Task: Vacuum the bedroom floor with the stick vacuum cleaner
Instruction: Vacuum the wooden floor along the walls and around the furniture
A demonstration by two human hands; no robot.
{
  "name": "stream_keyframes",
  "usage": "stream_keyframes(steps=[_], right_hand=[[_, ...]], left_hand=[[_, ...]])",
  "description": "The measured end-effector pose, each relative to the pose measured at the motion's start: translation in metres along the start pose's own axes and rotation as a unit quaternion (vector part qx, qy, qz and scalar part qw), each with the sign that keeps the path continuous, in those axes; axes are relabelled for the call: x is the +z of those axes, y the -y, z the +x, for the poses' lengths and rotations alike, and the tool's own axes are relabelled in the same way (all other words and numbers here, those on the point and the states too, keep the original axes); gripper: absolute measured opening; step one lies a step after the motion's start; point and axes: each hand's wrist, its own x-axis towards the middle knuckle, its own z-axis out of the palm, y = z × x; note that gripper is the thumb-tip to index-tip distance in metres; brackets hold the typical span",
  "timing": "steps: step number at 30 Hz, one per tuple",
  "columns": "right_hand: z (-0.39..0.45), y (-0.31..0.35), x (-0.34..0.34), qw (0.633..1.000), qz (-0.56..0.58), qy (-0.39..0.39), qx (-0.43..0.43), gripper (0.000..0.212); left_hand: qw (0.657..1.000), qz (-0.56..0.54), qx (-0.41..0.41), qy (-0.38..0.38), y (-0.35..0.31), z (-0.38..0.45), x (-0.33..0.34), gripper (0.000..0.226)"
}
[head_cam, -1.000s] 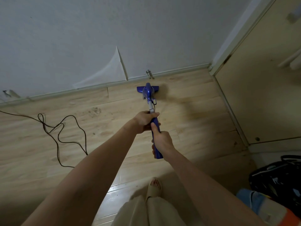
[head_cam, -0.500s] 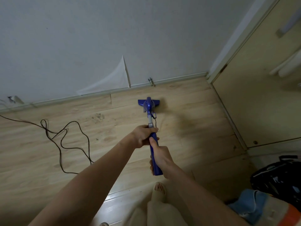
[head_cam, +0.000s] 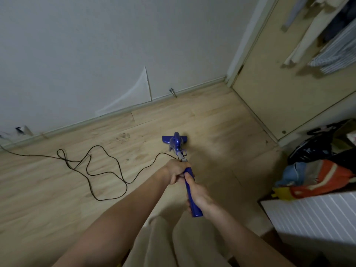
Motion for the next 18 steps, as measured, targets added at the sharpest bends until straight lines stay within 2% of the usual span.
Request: stream_keyframes(steps=[8, 18], right_hand=[[-0.074, -0.061, 0.004, 1.000, 0.010, -0.022, 0.019, 0.062], [-0.153, -0.105, -0.027, 0.999, -0.030, 0.041, 0.011, 0.058]], left_hand=[[1.000, 0.026, 0.000, 0.007, 0.059, -0.061, 0.023, 0.007], [0.999, -0.044, -0.010, 0.019, 0.115, -0.131, 0.047, 0.009]])
